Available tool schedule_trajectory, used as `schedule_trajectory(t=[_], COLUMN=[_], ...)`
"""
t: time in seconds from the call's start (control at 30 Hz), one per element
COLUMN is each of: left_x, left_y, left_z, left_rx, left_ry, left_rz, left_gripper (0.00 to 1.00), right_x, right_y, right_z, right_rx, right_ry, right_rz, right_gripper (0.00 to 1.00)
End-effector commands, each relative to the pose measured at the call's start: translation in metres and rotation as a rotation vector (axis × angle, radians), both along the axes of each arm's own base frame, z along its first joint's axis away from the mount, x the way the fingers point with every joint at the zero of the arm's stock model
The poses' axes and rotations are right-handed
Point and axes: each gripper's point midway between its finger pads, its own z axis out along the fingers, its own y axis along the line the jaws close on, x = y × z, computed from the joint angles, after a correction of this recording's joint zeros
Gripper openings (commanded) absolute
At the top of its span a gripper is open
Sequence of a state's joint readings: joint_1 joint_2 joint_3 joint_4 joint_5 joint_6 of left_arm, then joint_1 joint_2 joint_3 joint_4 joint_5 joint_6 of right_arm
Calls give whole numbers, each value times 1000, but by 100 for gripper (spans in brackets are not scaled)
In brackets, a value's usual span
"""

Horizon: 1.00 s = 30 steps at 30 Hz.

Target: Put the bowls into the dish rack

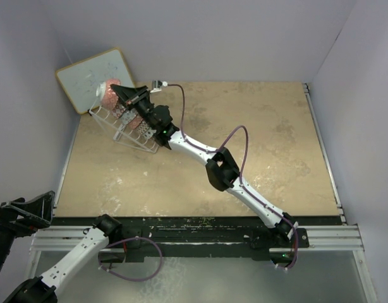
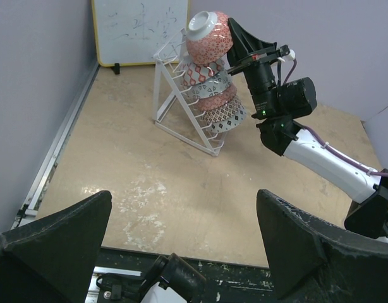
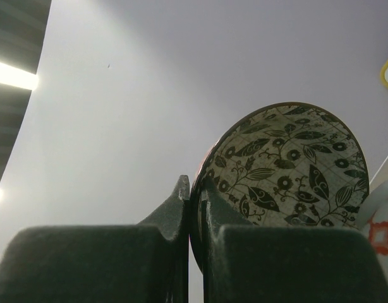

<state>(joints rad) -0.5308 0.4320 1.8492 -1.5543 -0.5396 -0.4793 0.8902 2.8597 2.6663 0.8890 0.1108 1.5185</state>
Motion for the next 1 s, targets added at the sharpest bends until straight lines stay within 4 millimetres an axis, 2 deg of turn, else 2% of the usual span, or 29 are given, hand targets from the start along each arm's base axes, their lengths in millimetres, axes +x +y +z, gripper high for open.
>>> schedule_trajectory(t=[0.0,0.17,0.3,0.4,0.5,0.53,0.57,0.63,0.8,0.9,0.97], left_x=[0,1,2,2,3,3,4,5,6,7,8], left_y=[2,2,2,2,2,2,1,1,1,1,0], left_z=[1,2,4,6,7,7,8,9,12,12,12], left_rx=[-11,-8,-7,-6,-4,-2,0,-2,4,7,11], left_ry=[-8,-7,-8,-11,-10,-8,-6,-6,-7,-4,-1], left_rz=[7,13,12,10,10,12,11,7,11,13,14], left_gripper=[99,99,99,99,99,99,99,99,99,99,99], right_x=[-43,-58,-71,-74,-79,-77,-83,-87,-96,-100,-93], right_y=[-55,-70,-82,-94,-107,-110,-117,-126,-135,-147,-165], right_z=[133,152,159,160,165,159,167,170,149,117,88], right_rx=[231,263,297,295,253,216,201,126,-197,-422,-624], right_ry=[-222,-280,-315,-332,-349,-343,-362,-380,-340,-273,-211], right_rz=[9,38,79,92,89,79,69,48,31,-10,-101], right_gripper=[0,0,0,0,0,0,0,0,0,0,0])
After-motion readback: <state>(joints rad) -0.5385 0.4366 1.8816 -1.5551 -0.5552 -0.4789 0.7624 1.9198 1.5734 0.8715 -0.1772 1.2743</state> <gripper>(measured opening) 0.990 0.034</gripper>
